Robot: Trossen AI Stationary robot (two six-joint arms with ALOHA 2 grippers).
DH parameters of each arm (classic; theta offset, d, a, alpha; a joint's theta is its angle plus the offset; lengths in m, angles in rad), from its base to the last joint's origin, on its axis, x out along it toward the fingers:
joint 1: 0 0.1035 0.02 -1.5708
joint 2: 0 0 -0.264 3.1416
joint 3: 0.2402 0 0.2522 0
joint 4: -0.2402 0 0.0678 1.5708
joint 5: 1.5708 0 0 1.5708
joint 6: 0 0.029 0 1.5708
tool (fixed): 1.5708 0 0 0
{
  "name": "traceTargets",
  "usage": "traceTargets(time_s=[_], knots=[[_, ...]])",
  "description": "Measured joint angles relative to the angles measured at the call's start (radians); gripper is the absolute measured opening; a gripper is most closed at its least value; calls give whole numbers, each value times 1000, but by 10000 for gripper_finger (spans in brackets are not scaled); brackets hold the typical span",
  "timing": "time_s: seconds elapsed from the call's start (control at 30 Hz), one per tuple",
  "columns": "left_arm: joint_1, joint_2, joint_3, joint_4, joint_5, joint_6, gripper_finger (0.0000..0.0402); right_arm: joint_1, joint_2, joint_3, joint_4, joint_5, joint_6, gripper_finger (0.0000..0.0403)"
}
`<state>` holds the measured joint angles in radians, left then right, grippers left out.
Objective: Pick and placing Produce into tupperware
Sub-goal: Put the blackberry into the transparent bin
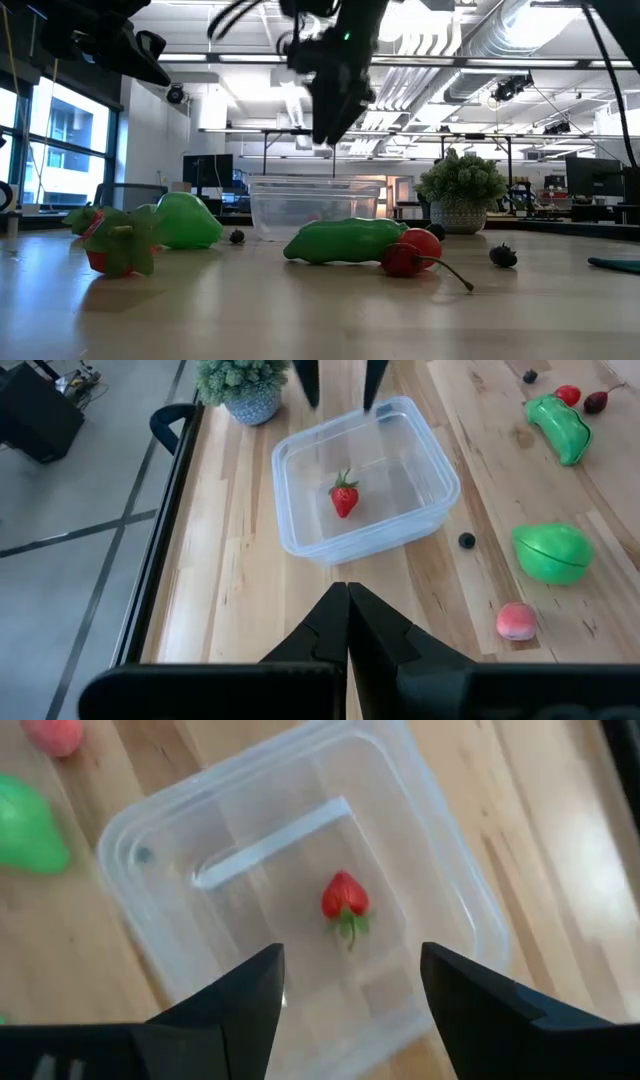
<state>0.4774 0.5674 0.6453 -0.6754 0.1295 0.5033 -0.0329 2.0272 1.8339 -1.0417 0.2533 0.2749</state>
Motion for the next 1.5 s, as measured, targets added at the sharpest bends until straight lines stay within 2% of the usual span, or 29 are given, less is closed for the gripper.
traceTargets(time_s=[0.17,0.3,0.47,0.7,0.9,1.13,1.5], knots=[[0,0,0,0,0,0,1,49,-44,-3,-63,71,93,227],[0,0,0,0,0,0,1,69,-86,-81,-66,87,194,227],[0,0,0,0,0,0,1,74,-181,-293,28,68,324,227],[0,0,0,0,0,0,1,81,-391,-633,226,-16,495,227],[0,0,0,0,0,0,1,65,-472,-844,386,-96,505,227],[0,0,0,0,0,0,1,9,-469,-949,527,-156,435,227],[0,0,0,0,0,0,1,-8,-428,-961,579,-175,398,227]])
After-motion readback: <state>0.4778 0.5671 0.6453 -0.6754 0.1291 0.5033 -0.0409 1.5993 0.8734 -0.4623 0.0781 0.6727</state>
